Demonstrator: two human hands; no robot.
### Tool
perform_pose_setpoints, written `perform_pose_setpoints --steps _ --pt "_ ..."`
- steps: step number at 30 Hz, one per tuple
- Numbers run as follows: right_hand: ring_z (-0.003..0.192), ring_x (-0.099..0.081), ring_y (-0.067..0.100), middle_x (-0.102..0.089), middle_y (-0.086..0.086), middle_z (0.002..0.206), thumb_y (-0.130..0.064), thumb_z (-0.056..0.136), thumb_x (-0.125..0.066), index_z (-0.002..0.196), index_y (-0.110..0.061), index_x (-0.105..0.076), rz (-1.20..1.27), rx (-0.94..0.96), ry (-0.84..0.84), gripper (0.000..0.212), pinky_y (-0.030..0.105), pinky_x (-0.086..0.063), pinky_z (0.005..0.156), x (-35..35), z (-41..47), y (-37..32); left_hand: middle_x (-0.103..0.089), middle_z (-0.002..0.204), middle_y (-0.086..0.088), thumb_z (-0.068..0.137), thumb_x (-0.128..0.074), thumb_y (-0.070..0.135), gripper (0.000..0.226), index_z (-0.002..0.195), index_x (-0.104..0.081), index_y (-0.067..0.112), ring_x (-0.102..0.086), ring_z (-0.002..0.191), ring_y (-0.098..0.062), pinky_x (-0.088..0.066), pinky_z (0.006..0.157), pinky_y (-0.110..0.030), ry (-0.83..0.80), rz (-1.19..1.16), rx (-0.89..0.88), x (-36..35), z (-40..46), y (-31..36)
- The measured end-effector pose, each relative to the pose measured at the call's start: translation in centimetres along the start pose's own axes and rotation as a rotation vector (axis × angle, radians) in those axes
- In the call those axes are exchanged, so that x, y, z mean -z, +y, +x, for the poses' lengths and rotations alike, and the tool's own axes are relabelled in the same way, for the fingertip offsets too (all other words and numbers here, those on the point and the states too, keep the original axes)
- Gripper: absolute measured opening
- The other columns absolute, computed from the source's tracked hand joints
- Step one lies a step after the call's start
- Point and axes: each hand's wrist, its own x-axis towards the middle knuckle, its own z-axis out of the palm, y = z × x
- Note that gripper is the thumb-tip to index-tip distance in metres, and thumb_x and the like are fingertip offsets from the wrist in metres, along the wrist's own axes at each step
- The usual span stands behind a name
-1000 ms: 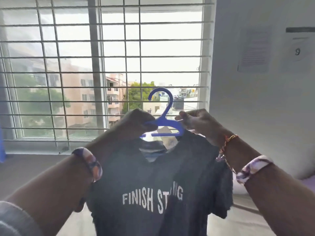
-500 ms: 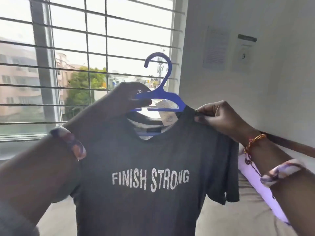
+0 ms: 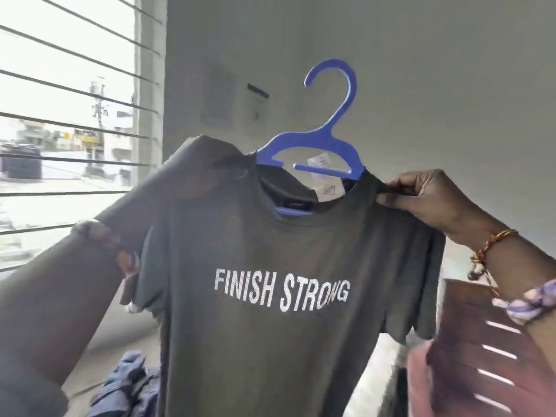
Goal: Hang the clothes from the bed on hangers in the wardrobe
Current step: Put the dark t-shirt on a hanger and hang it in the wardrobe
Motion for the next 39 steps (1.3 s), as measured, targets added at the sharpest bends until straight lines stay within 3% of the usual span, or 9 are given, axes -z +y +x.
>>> perform_pose_setpoints --steps 4,7,10,13,17,22,27,33,39 --pt "0.059 -0.041 0.009 -0.044 0.001 0.061 -0.018 0.076 -0.075 0.062 0.004 -0.055 -0.160 -0.157 0.086 0.032 0.017 -0.029 0.047 10.0 -8.0 -1.2 -0.064 0.075 0.009 0.062 -0.056 0.046 0.020 0.076 -0.065 0.035 -0.057 0.074 -0.015 -0.044 0.068 -0.029 -0.006 -0.164 -0.115 -2.3 1.4 6.3" --pt "0.061 -0.053 0.009 -0.059 -0.003 0.065 -0.031 0.068 -0.082 0.063 -0.008 -0.068 -0.099 -0.282 0.190 0.027 0.011 -0.041 0.051 16.1 -16.5 -4.4 -0.061 0.067 0.009 0.063 -0.058 0.043 0.018 0.074 -0.065 0.031 -0.051 0.063 -0.009 -0.039 0.060 -0.024 -0.059 -0.272 -0.247 -4.5 1.2 12.2" --pt "0.073 -0.064 0.008 -0.071 0.000 0.083 -0.062 0.031 -0.086 0.082 -0.011 -0.074 -0.122 -0.352 0.334 0.073 0.013 -0.050 0.062 21.2 -25.2 -8.2 -0.064 0.070 -0.006 0.066 -0.057 0.040 0.031 0.080 -0.068 0.014 -0.051 0.064 -0.014 -0.039 0.063 -0.027 -0.100 -0.371 -0.407 -6.8 -0.6 19.8" --pt "0.078 -0.068 0.007 -0.074 0.001 0.088 -0.062 0.024 -0.087 0.091 -0.010 -0.071 -0.142 -0.354 0.486 0.086 0.013 -0.052 0.066 25.6 -34.3 -13.7 -0.057 0.062 -0.006 0.066 -0.059 0.044 0.035 0.078 -0.067 0.012 -0.043 0.055 -0.001 -0.036 0.055 -0.021 -0.183 -0.539 -0.531 -8.7 -3.8 27.9" --pt "0.081 -0.068 0.007 -0.074 0.002 0.091 -0.053 0.025 -0.091 0.086 -0.013 -0.076 -0.206 -0.348 0.652 0.075 0.015 -0.053 0.070 30.5 -45.7 -22.4 -0.047 0.062 -0.018 0.062 -0.054 0.055 0.055 0.073 -0.061 0.001 -0.038 0.056 -0.012 -0.030 0.054 -0.026 -0.303 -0.708 -0.662 -10.5 -8.2 39.2" --pt "0.084 -0.069 0.011 -0.073 0.006 0.097 -0.048 0.023 -0.093 0.089 -0.016 -0.076 -0.364 -0.380 0.863 0.075 0.018 -0.054 0.071 35.0 -58.0 -33.7 -0.041 0.061 -0.009 0.083 -0.068 0.025 0.034 0.068 -0.053 -0.001 -0.033 0.055 -0.010 -0.025 0.050 -0.023 -0.434 -0.861 -0.819 -11.1 -13.9 54.1" --pt "0.099 -0.066 0.008 -0.071 0.001 0.108 -0.047 0.028 -0.094 0.100 -0.029 -0.075 -0.537 -0.421 0.998 0.076 0.015 -0.052 0.078 37.2 -69.5 -44.1 -0.041 0.057 -0.002 0.073 -0.060 0.039 0.040 0.066 -0.052 0.001 -0.033 0.051 -0.007 -0.026 0.047 -0.022 -0.551 -1.115 -0.992 -11.0 -21.1 70.0" --pt "0.114 -0.060 0.016 -0.066 0.002 0.120 -0.041 0.034 -0.094 0.111 -0.029 -0.070 -0.674 -0.556 1.141 0.081 0.031 -0.045 0.098 40.9 -81.9 -53.6 -0.049 0.058 0.000 0.086 -0.065 0.017 0.023 0.070 -0.061 0.002 -0.040 0.053 -0.008 -0.032 0.052 -0.023 -0.724 -1.321 -1.119 -11.1 -30.9 89.0" --pt "0.070 -0.068 0.009 -0.073 0.002 0.079 -0.038 0.020 -0.094 0.072 -0.016 -0.077 -0.943 -0.416 1.408 0.058 0.016 -0.053 0.061 48.6 -91.0 -60.6 -0.062 0.069 0.000 0.083 -0.070 0.021 0.013 0.074 -0.066 0.012 -0.054 0.066 -0.011 -0.041 0.059 -0.021 -0.705 -1.515 -1.200 -10.4 -40.1 108.3"
